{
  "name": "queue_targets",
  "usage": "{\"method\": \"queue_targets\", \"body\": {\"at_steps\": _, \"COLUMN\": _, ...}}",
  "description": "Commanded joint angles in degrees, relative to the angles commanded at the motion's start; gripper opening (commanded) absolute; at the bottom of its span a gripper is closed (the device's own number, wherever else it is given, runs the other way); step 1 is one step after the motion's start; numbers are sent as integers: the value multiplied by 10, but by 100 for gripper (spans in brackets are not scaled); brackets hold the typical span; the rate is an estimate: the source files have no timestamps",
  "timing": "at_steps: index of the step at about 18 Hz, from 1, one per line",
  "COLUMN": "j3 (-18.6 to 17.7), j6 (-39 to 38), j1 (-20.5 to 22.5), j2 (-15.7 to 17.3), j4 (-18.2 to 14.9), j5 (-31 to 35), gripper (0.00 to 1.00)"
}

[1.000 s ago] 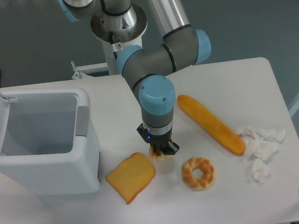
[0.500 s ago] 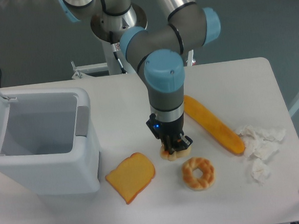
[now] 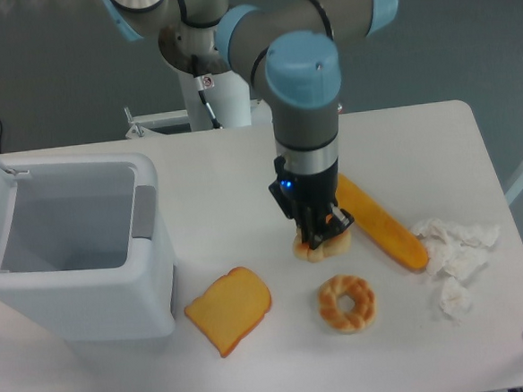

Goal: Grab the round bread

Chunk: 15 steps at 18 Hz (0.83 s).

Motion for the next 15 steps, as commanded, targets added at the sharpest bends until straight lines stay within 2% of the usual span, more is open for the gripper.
{"method": "queue_targets", "body": {"at_steps": 15, "j3": -4, "j6": 3, "j1": 14, "j2": 16, "j4": -11, "j5": -18, "gripper": 9}}
